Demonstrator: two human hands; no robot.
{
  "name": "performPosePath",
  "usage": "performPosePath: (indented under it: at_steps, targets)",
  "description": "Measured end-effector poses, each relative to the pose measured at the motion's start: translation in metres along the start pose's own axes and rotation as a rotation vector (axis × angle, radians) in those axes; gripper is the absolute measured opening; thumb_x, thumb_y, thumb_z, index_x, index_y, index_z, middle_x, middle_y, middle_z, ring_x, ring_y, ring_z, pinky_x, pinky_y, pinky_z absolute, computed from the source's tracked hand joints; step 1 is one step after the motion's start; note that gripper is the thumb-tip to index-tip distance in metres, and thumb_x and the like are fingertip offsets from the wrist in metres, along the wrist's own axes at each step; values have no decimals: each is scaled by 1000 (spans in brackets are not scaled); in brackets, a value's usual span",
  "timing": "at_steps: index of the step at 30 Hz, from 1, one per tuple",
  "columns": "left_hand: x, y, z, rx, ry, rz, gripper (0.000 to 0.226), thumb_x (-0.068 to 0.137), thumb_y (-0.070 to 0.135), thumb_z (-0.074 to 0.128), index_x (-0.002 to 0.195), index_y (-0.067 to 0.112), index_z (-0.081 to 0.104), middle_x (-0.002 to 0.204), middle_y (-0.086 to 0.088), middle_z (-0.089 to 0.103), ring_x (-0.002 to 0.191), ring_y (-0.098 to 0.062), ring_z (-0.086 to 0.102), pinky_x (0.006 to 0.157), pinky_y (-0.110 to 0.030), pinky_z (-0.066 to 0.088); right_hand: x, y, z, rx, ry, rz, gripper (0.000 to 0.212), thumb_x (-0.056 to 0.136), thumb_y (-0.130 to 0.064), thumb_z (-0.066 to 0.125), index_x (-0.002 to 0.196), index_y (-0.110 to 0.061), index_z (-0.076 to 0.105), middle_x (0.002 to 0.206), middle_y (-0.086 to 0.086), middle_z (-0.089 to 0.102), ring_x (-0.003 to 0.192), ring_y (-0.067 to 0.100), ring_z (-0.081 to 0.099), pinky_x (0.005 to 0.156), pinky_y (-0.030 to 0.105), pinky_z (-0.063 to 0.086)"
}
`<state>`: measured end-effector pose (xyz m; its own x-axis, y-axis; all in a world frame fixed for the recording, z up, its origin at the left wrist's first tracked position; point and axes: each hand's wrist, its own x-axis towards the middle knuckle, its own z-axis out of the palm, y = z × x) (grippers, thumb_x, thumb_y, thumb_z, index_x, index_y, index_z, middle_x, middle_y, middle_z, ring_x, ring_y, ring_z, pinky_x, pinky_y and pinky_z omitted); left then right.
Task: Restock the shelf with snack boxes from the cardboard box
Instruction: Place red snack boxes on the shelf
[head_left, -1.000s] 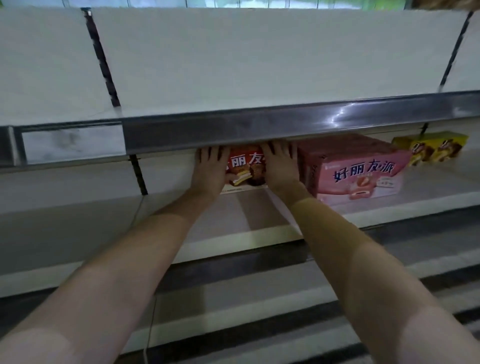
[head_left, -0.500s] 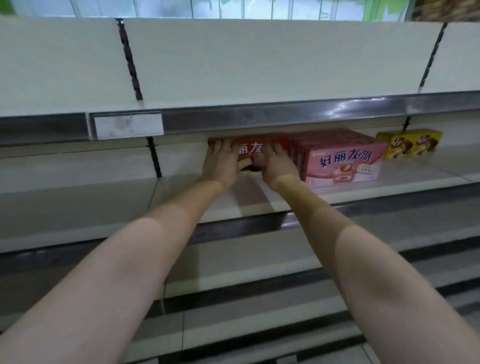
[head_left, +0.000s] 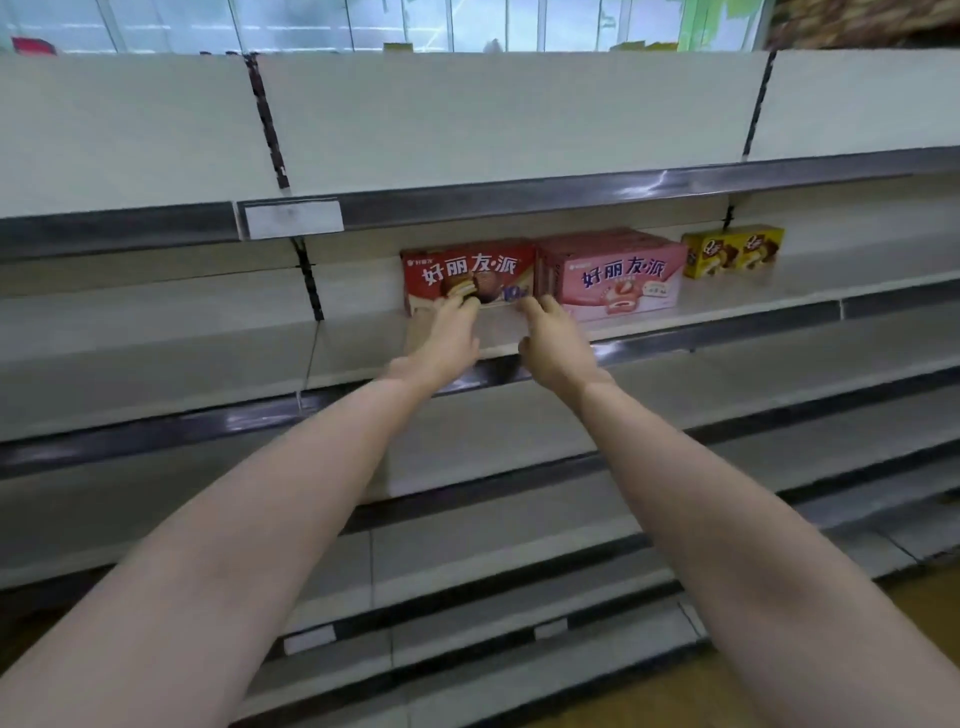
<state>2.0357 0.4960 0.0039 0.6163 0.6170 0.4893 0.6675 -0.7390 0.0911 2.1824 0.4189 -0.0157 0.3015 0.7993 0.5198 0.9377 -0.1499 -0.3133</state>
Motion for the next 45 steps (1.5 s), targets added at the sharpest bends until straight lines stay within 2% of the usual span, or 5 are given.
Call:
performPosePath:
  at_steps: [8,17,21,31,45]
  targets:
    - [-43,41,-4,-127,-19,147,20,92,19,54,110,14,61,110,-8,62,101,-30,60,77,-38,48,-84,3,-33,-89,-7,201,46,91,-1,49,136,-10,49,137,14,49,118,36,51,92,44,48]
    - [-113,71,0,-425,-225,306,37,80,14,47,106,-8,63,108,-30,63,103,-41,59,86,-41,44,-204,-14,-67,-198,15,418,44,91,-3,51,134,-10,49,132,14,48,116,36,51,89,41,48]
    - [-152,101,0,-449,-282,402,24,87,11,53,108,3,61,110,-22,63,103,-38,59,86,-44,50,-267,-17,-86,-243,31,518,40,94,-10,51,134,-10,49,130,11,50,111,32,54,84,40,49]
    - [-259,220,22,-559,-454,640,24,94,20,52,116,14,59,112,-8,65,101,-28,62,80,-40,54,-438,-14,-132,-266,132,853,3,89,-10,57,92,-11,55,96,10,59,89,28,55,75,38,46]
    - [-375,413,24,-647,-628,997,27,91,24,54,116,14,61,120,-7,66,112,-31,60,83,-37,47,-625,38,-214,-318,226,1262,9,85,-10,58,92,-13,62,98,11,64,96,32,59,80,41,46]
